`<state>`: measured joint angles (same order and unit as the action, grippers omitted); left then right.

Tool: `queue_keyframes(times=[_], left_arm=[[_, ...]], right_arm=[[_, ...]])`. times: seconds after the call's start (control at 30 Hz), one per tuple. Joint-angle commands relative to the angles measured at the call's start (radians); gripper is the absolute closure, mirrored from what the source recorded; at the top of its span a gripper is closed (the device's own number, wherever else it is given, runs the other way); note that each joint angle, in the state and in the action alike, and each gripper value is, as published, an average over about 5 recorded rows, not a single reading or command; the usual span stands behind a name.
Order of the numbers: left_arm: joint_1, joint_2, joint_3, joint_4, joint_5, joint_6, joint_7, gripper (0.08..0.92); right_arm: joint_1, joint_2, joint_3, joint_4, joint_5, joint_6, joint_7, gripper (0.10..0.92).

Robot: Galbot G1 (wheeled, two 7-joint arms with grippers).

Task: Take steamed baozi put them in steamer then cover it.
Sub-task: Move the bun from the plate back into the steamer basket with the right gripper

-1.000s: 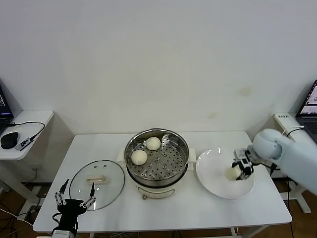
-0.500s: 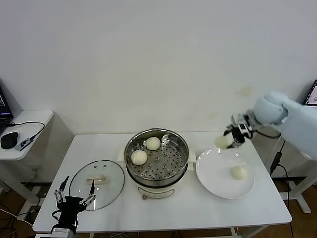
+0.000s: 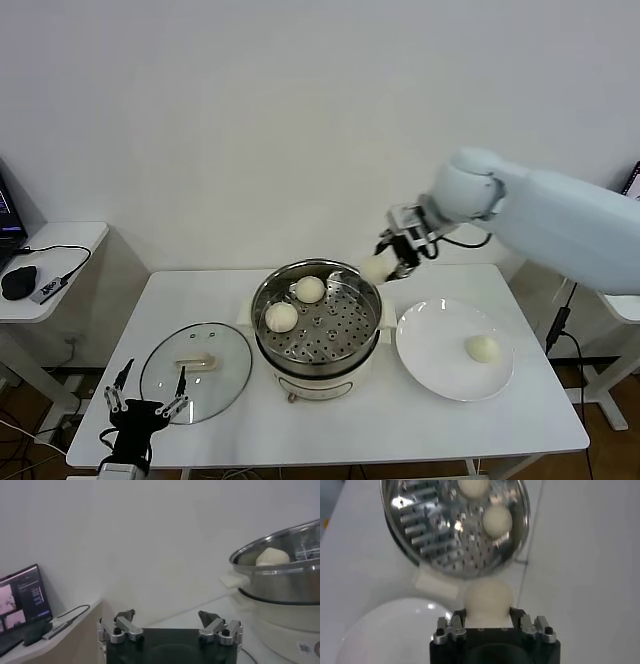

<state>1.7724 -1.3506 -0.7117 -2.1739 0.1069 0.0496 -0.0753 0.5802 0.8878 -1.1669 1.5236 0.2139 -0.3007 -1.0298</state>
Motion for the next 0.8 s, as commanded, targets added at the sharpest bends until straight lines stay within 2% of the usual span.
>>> queue_keyframes(times=[0.03,0.13,0.27,0.33,0.6,0.8], left_arm=[[0.003,-0.004,-0.009,0.000,-0.001,-0.001,-0.001,0.177],[0.006,-0.010,-0.014,-0.003,-0.001,-0.002,-0.002,0.177],[0.009,-0.017,-0.021,-0.005,-0.004,-0.003,-0.003,0.177],[0.012,-0.019,-0.024,-0.005,-0.006,-0.005,-0.004,0.177],[0.016,-0.023,-0.026,-0.002,-0.008,-0.010,-0.006,0.177],[0.018,-0.023,-0.024,-0.003,-0.008,-0.014,-0.008,0.177]], right_arm=[[-0.031,0.158,-0.059,0.010,0.027,0.081,0.065,0.457],[-0.054,0.192,-0.075,0.013,-0.005,0.139,0.087,0.457],[-0.088,0.225,-0.090,-0.004,-0.172,0.248,0.100,0.457],[-0.103,0.235,-0.097,-0.008,-0.208,0.282,0.101,0.457],[-0.110,0.241,-0.118,0.016,-0.168,0.350,0.082,0.457],[-0.101,0.231,-0.134,0.021,-0.198,0.386,0.064,0.457]])
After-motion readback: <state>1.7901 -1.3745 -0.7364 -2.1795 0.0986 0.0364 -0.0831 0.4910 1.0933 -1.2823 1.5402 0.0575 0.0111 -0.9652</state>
